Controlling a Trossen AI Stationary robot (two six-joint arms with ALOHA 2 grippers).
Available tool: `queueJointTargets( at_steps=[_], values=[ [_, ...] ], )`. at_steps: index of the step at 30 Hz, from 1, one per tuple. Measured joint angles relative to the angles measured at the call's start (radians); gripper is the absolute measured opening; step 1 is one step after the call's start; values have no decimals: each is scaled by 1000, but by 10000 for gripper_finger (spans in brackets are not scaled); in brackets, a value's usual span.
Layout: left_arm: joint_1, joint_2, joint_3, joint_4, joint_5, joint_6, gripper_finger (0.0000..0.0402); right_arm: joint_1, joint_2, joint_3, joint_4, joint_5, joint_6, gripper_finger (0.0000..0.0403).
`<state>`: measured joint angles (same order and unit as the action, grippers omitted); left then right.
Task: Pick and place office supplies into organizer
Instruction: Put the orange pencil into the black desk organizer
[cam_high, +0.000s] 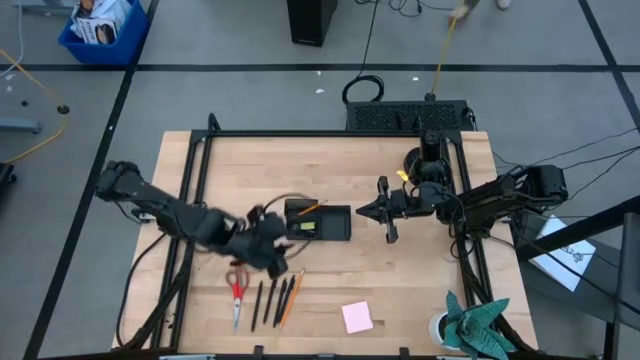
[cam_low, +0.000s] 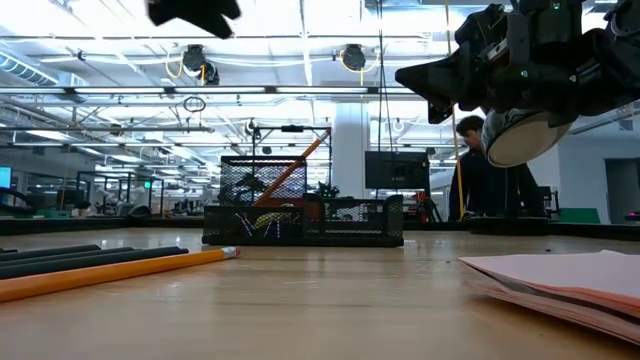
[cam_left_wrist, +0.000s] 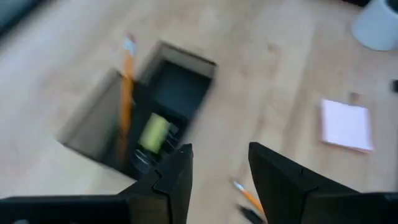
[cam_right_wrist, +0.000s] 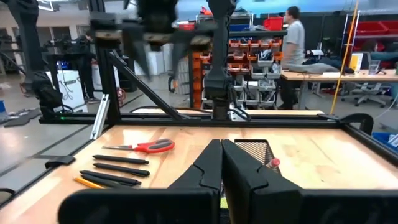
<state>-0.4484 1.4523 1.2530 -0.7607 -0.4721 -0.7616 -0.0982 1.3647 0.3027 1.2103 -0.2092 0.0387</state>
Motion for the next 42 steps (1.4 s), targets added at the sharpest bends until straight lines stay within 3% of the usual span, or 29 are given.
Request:
queueJointTargets(
  at_steps=[7, 13, 20, 42],
  values=[
    [-151, 164, -19, 24, 5, -408, 163, 0, 0, 0, -4, 2, -36, 0],
    [-175, 374, 10, 132, 89, -567, 163, 0, 0, 0, -3, 3, -24, 0],
    [-110, 499, 114, 48, 204, -579, 163, 0, 0, 0, 14, 3, 1, 0],
    [7, 526, 131, 4, 243, -435, 163, 0, 0, 0, 7, 2, 29, 0]
  ],
)
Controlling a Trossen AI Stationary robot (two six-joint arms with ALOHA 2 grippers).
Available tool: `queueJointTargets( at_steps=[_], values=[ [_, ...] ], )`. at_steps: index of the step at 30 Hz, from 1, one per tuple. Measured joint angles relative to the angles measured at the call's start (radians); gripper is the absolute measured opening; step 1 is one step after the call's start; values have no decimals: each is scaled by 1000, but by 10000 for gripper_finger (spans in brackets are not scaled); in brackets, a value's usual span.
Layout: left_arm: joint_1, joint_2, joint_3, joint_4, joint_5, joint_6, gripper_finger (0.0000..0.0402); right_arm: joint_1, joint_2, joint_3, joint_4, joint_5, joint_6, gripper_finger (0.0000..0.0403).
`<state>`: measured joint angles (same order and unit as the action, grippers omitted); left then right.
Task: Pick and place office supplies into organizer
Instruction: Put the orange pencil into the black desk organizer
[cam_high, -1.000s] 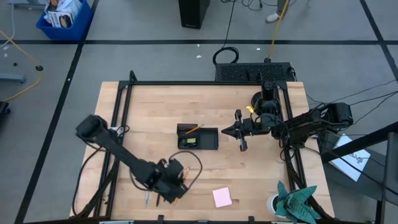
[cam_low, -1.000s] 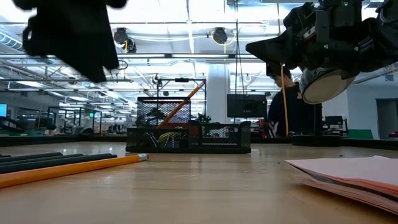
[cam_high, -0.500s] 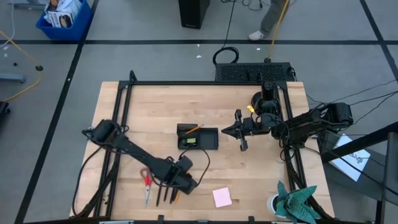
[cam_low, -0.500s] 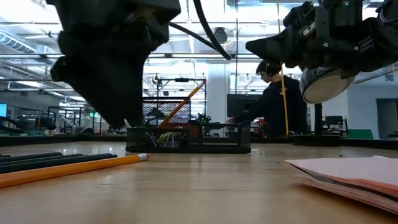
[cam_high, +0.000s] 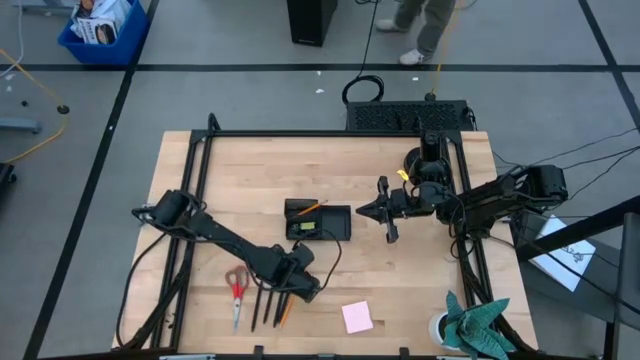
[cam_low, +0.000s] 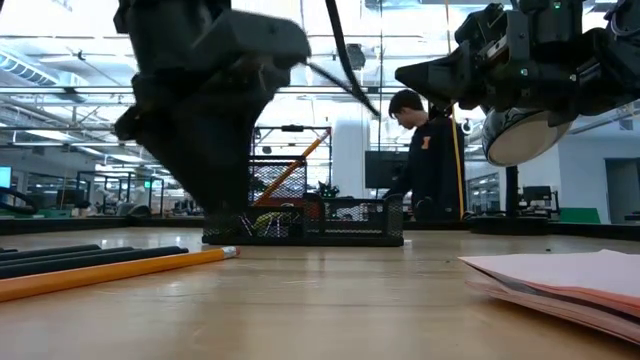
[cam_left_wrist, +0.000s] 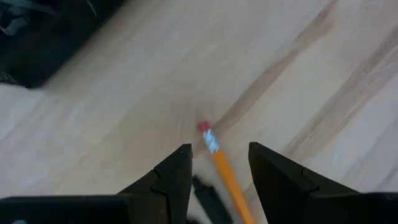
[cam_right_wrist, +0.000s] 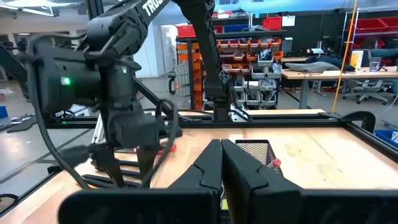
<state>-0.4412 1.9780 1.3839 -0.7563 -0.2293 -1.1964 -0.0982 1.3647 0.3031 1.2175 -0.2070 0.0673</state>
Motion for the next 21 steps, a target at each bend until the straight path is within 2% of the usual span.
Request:
queueJointTargets(
  at_steps=[8, 21],
  values=[
    [0, 65, 0, 13, 45, 20, 163, 0, 0, 0, -3, 0, 0, 0],
    [-2, 99, 3, 26, 62, 86, 160, 0, 0, 0, -3, 0, 0, 0]
  ],
)
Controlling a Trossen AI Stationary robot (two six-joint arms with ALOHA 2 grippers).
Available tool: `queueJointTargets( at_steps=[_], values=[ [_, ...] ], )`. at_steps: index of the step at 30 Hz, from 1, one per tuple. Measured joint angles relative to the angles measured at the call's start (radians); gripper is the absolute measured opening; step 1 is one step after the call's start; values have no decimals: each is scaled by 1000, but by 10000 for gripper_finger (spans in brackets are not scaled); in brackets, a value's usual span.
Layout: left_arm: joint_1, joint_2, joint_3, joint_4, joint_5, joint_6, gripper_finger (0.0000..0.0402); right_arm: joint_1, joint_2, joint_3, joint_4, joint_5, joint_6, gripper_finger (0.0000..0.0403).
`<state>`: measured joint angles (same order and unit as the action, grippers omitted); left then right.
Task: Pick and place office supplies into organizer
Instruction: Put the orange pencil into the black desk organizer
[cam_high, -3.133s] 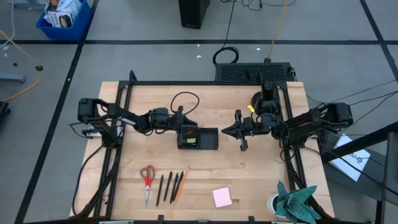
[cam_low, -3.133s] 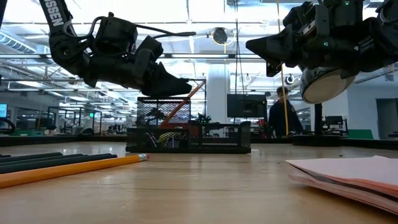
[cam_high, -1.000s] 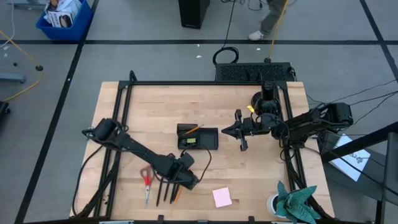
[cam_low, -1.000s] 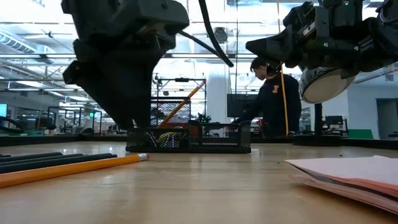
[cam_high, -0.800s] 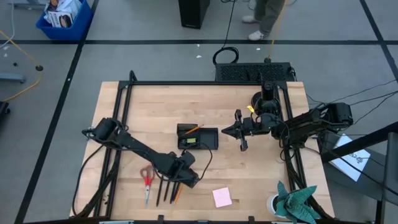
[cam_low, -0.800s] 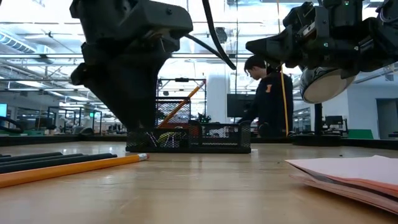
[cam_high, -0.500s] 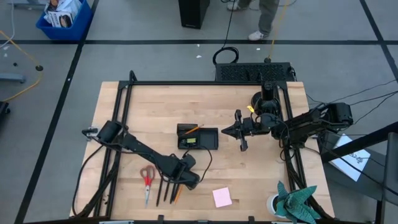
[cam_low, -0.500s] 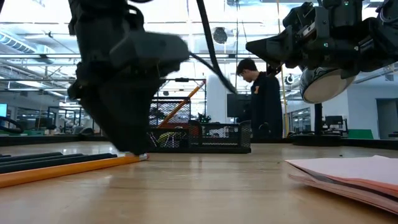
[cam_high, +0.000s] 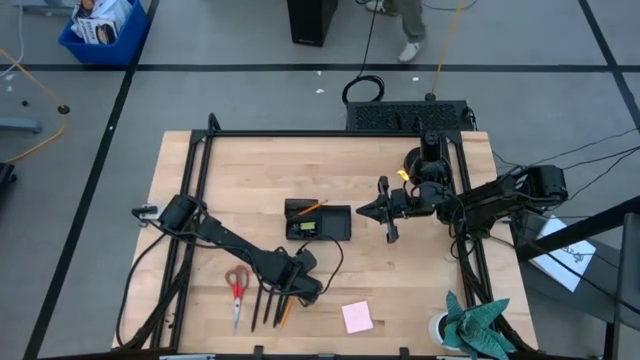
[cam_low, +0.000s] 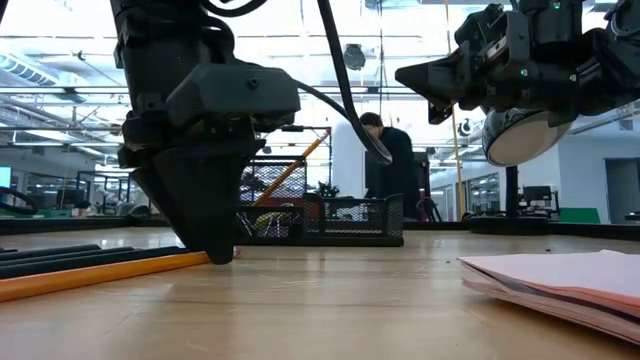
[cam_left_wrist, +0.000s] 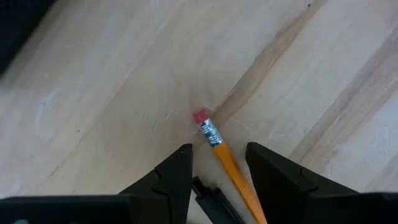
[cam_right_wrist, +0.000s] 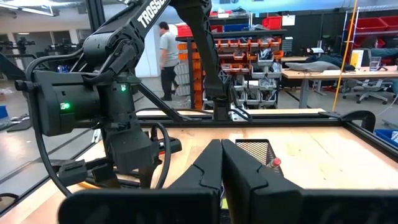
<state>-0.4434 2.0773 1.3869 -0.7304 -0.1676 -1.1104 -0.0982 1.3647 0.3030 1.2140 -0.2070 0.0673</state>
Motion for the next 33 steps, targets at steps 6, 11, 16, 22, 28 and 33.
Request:
queueJointTargets(
  at_steps=[6, 11, 16, 22, 28, 33],
  values=[
    [-2, 2, -1, 29, 8, 17, 99, 1, 0, 0, -3, 0, 0, 0],
    [-4, 3, -2, 55, 10, 55, 33, 2, 0, 0, -21, 0, 0, 0],
    [-5, 3, -3, 79, 10, 95, 13, 2, 0, 0, -22, 0, 0, 0],
    [-5, -5, -4, 164, 0, 194, 17, 2, 0, 0, -22, 0, 0, 0],
    [-11, -73, -9, 284, -26, 349, 13, 2, 0, 0, -22, 0, 0, 0],
    [-32, -174, -6, 316, -116, 451, 9, 2, 0, 0, -27, -3, 3, 0]
  ],
)
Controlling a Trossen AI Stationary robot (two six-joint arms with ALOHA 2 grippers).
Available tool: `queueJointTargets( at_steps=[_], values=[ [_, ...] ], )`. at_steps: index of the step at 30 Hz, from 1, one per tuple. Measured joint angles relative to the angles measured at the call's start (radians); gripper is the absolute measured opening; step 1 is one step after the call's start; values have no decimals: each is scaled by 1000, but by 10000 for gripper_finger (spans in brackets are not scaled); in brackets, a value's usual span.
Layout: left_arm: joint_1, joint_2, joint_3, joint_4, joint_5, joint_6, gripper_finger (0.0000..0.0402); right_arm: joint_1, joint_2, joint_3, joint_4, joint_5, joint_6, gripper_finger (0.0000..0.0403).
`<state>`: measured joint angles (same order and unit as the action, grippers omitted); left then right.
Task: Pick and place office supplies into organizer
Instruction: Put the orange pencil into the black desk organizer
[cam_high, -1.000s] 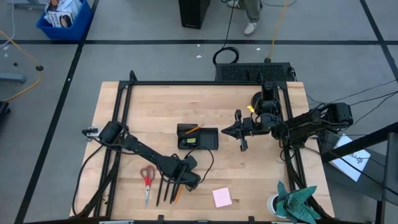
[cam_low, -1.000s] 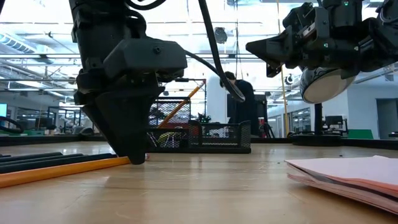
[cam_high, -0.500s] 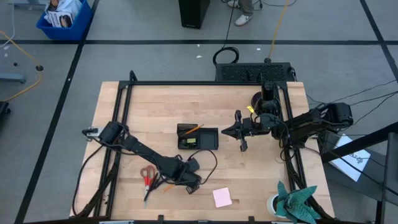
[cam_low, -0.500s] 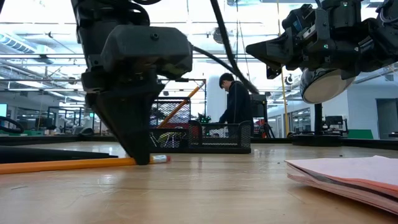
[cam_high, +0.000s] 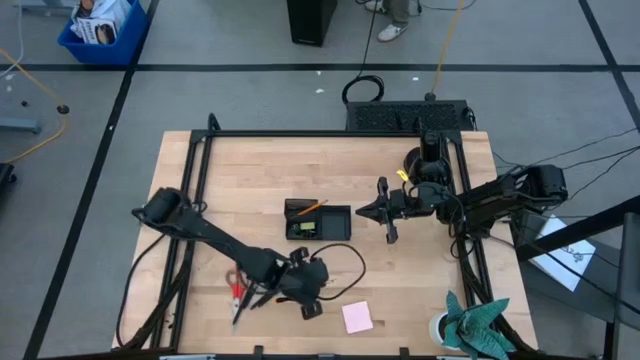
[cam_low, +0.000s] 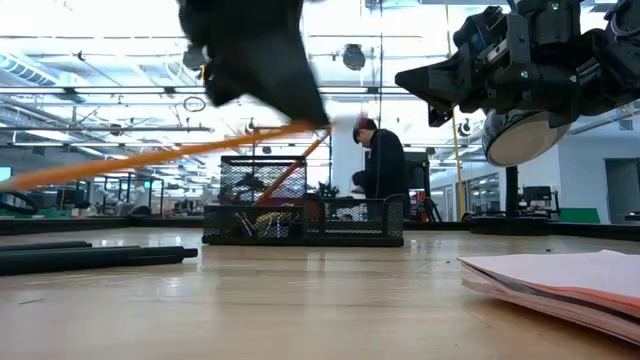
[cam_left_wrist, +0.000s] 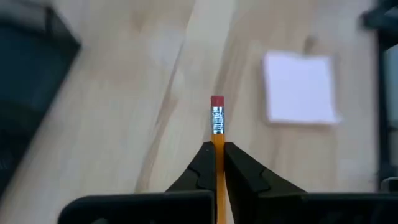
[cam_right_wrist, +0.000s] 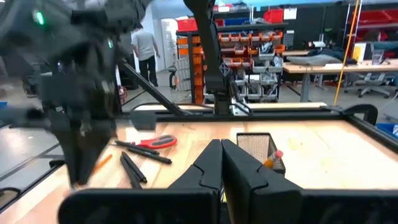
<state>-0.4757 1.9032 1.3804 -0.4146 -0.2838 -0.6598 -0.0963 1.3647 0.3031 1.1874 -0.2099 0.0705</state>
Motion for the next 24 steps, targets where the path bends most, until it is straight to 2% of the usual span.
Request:
queueJointTargets(
  at_steps=[8, 13, 19, 24],
  values=[
    [-59, -217, 2, 46, -122, 281, 20, 0, 0, 0, -3, -1, 12, 0],
    [-77, -369, 3, 26, -211, 412, 5, 0, 0, 0, -2, -1, 18, 0],
    [-84, -467, 3, -84, -285, 519, 18, 0, 0, 0, -2, -1, 18, 0],
    [-43, -533, 2, -169, -347, 527, 5, 0, 0, 0, -2, -1, 16, 0]
  ],
)
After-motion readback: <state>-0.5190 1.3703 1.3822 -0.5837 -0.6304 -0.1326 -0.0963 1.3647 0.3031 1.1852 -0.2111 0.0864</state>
